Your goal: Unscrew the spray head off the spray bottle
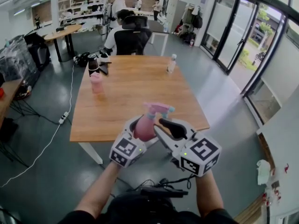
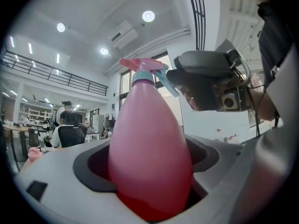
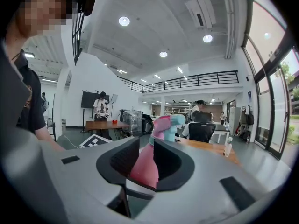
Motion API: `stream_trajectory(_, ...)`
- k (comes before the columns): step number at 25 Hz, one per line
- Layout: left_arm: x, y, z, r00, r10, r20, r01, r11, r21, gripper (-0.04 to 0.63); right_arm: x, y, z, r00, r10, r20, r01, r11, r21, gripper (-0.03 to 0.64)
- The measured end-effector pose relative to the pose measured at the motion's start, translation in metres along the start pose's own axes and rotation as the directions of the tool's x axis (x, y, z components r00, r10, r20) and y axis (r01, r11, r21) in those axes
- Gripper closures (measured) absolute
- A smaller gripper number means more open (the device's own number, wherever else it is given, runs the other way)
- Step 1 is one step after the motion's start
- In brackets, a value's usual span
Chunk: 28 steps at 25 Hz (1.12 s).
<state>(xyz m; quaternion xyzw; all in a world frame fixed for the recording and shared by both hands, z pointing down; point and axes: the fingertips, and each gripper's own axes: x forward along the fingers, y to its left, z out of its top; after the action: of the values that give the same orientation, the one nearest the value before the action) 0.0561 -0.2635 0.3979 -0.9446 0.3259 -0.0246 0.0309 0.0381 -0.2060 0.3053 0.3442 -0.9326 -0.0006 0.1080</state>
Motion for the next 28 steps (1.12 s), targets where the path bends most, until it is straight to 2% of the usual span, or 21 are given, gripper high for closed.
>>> stream_trajectory(8, 0.004, -0.01, 0.002, 1.0, -0.009, -0.006, 0.009, 1.0, 0.022, 0.163, 0.009, -0.02, -0.005, 0.993, -0.116, -0.015, 0.117, 0.992, 0.054, 0.509)
stream_trajectory(9, 0.004, -0.012, 0.002, 1.0, -0.009, -0.01, 0.01, 1.0, 0.024, 0.163, 0.008, -0.02, -0.004, 0.993, -0.118, -0.013, 0.119, 0.991, 0.063, 0.509)
stream_trajectory(12, 0.006, -0.013, -0.001, 1.0, -0.007, -0.02, 0.008, 1.0, 0.03, 0.163, 0.012, -0.02, -0.005, 0.996, -0.091, -0.009, 0.092, 0.991, 0.096, 0.445)
stream_trajectory(19, 0.007, -0.015, -0.002, 0.999, 0.004, -0.038, -0.002, 0.999, 0.047, 0.163, 0.012, -0.022, -0.006, 0.996, -0.085, 0.005, 0.084, 0.99, 0.114, 0.445)
stream_trajectory(28, 0.007, -0.025, -0.002, 0.996, -0.053, -0.066, 0.057, 0.996, 0.074, 0.163, 0.008, -0.028, -0.006, 0.997, -0.083, 0.008, 0.082, 0.992, 0.095, 0.471)
